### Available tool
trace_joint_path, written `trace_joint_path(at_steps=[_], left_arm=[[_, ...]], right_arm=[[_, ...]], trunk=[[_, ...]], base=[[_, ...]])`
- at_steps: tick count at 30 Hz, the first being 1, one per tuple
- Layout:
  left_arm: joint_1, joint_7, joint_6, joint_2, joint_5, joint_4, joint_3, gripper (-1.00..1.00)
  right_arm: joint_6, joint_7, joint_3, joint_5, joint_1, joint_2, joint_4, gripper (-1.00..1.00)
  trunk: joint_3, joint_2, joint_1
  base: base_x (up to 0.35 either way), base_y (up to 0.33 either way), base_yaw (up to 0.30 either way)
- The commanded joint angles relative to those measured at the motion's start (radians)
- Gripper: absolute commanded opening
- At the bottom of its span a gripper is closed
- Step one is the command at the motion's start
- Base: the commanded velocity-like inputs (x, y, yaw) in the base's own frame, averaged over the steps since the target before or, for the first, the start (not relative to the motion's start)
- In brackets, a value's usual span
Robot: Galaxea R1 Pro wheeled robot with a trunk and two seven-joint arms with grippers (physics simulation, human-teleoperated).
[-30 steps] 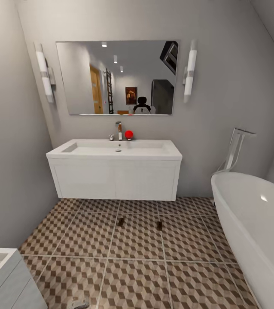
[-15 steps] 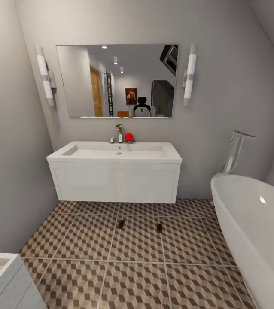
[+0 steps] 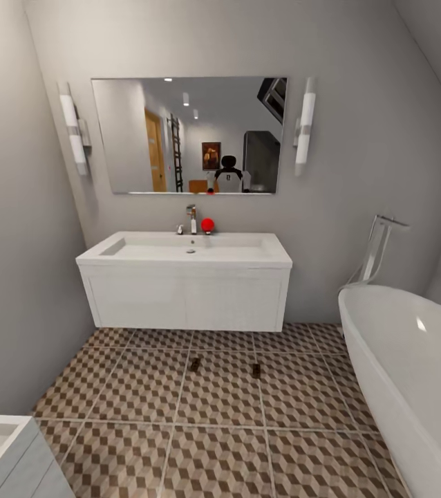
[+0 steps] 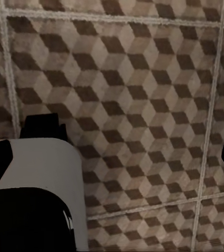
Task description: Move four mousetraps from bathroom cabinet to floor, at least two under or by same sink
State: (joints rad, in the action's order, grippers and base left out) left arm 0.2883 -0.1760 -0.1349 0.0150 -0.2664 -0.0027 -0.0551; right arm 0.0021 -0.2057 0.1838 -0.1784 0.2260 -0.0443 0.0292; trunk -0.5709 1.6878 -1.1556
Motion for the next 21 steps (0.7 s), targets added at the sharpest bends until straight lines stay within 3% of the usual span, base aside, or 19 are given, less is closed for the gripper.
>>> trace_joint_path(at_steps=[1, 11, 21], left_arm=[[-0.005, -0.004, -0.003, 0.0, -0.007, 0.0, -0.006, 1.0], [-0.054, -0.002, 0.013, 0.007, -0.004, 0.0, -0.006, 1.0], [-0.089, -0.001, 0.125, 0.009, -0.005, 0.0, -0.006, 1.0]], right_arm=[[-0.008, -0.001, 0.009, -0.009, -0.008, -0.001, 0.002, 1.0], [-0.061, -0.001, 0.009, -0.01, -0.063, -0.001, 0.002, 1.0], [-0.078, -0.001, 0.008, -0.013, -0.077, 0.002, 0.002, 1.0]], trunk=[[0.002, -0.007, 0.004], [0.034, -0.077, 0.042], [0.065, -0.147, 0.081]], base=[[0.0, 0.0, 0.0], [0.0, 0.0, 0.0], [0.0, 0.0, 0.0]])
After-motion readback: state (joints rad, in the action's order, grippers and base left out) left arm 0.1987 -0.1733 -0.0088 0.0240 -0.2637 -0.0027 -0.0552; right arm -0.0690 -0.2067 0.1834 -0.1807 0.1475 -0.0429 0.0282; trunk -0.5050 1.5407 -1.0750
